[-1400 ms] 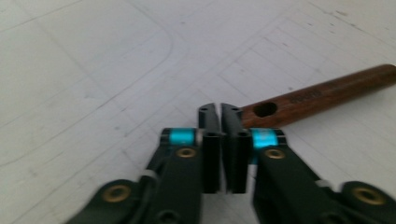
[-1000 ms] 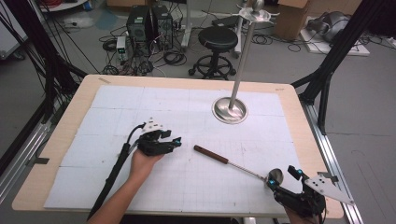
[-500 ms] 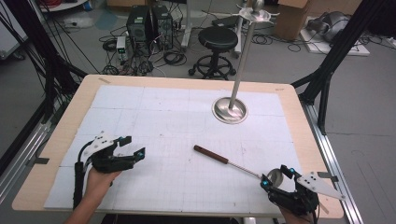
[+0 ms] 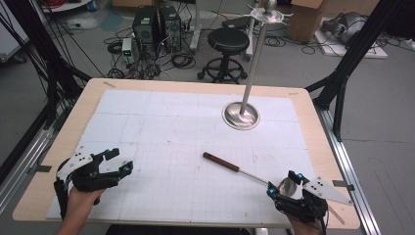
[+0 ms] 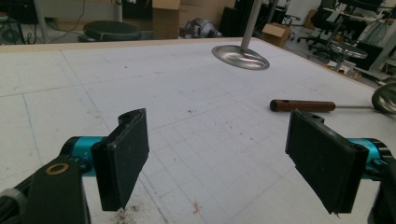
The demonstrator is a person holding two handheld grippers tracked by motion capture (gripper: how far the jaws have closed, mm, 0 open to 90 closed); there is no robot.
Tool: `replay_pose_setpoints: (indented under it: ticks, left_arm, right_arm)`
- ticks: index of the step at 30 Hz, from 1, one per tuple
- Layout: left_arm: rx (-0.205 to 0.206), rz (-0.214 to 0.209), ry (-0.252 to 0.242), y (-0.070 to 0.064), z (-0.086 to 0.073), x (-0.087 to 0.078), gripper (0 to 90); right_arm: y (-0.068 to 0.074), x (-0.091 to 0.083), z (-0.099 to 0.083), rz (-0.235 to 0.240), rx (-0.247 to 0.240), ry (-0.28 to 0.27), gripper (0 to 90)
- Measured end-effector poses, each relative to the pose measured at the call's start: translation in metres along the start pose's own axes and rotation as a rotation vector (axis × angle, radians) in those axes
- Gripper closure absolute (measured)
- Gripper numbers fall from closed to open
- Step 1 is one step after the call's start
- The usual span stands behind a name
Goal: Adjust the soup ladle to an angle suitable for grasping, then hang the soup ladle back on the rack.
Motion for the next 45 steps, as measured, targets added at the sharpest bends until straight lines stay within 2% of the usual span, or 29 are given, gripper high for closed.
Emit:
replay_pose_setpoints:
  ticks: [7,13,16,22,26,31,35,38,45]
  left_arm:
    - [-0.008,0.006,0.002,0.001,-0.001,0.0,22.1]
    - [-0.009,-0.02,0.031,0.0,-0.003,0.005,22.3]
    - [-0.011,-0.028,0.042,0.001,-0.005,0.006,22.4]
    - [-0.013,-0.037,0.05,-0.001,-0.005,0.007,22.6]
    - [0.0,-0.04,0.058,-0.004,-0.005,0.009,23.0]
    - [-0.003,-0.04,0.065,-0.005,-0.006,0.01,23.1]
    - [-0.009,-0.04,0.065,-0.004,-0.006,0.01,23.2]
    - [-0.011,-0.038,0.066,-0.003,-0.006,0.01,23.5]
    - [-0.016,-0.039,0.076,-0.003,-0.007,0.012,23.7]
  right_arm:
    - [-0.001,0.002,0.0,0.008,0.0,0.004,17.0]
    - [0.001,0.01,0.007,0.01,-0.015,0.022,17.1]
    - [0.002,0.016,0.011,0.03,-0.027,0.041,17.4]
    - [-0.001,0.032,0.017,0.062,-0.107,0.149,17.6]
    - [-0.009,0.04,0.018,0.097,-0.123,0.223,18.0]
    - [-0.015,0.049,0.022,0.135,-0.162,0.294,23.2]
    - [-0.017,0.057,0.026,0.157,-0.22,0.344,26.6]
    - [-0.017,0.063,0.026,0.171,-0.263,0.411,28.8]
    - [-0.016,0.073,0.025,0.213,-0.315,0.48,35.7]
Point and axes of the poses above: each handheld gripper's, and its own axes: x roughly forward along the jaws, z roughly out of its top, y roughly to its left, the point moved 5 cm from there along x, roughly forward along the jaws, and after that the axes turned 11 degrees about y, right-handed, at the moved point
